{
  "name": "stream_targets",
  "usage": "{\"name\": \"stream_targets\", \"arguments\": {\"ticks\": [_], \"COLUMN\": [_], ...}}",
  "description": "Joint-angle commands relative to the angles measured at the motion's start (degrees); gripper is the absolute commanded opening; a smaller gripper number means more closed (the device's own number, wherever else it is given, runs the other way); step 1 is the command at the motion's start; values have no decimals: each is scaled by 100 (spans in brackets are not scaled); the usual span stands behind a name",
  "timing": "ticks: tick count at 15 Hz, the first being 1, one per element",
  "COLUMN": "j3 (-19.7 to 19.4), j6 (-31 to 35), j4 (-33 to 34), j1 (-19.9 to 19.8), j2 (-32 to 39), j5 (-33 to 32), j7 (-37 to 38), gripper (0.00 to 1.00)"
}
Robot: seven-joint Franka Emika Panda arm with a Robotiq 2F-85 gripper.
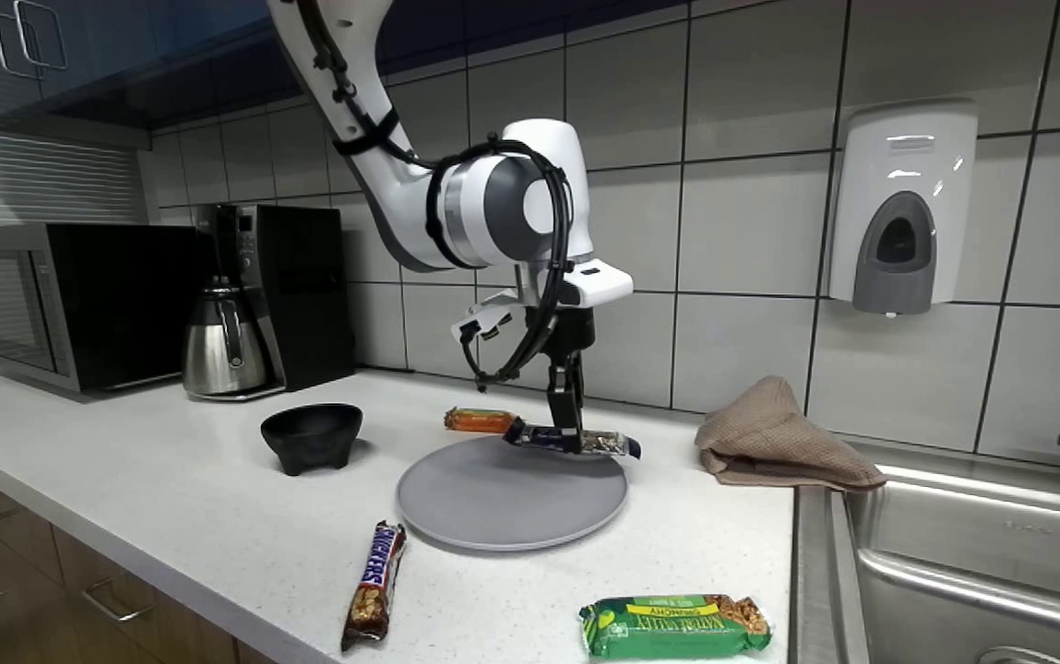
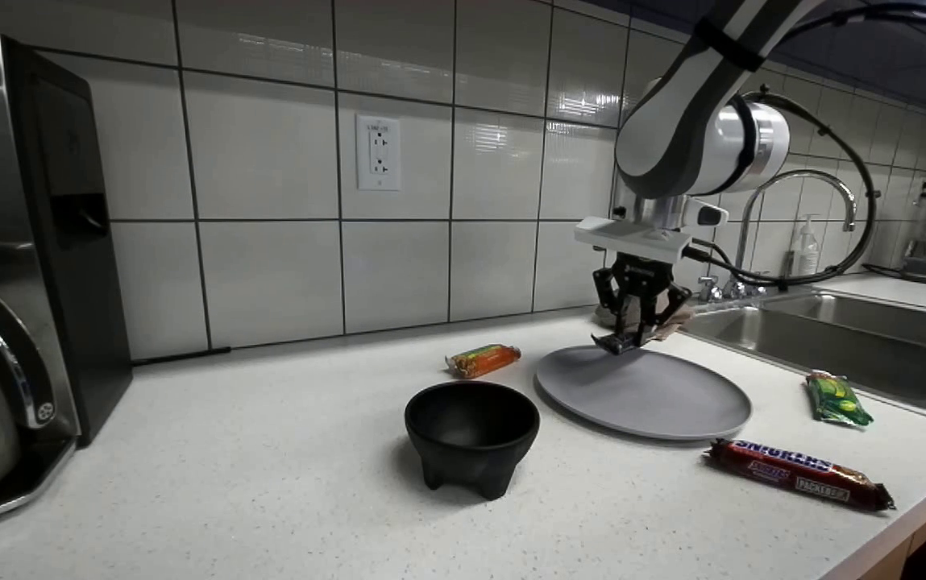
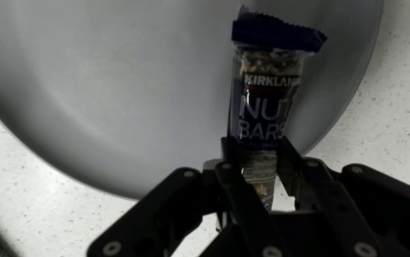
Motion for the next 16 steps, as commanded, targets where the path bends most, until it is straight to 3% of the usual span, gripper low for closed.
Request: {"name": "stream_targets", "arguments": {"ticks": [1,10,11,12,13,16], "j3": [26,101,89,92,84,62], "j6": [20,-38,-38,-46,-51,-50], "j4": [-158,-4,13,25,42,67], "j1": [10,57,70,66,64,58], "j2": [-131,58,78,89,103,107], "j5": [-144,-140,-151,-137,-129,-136], "j7": [-28,-1,23,13,24,30], "gripper": [8,8,27,56,58,79]}}
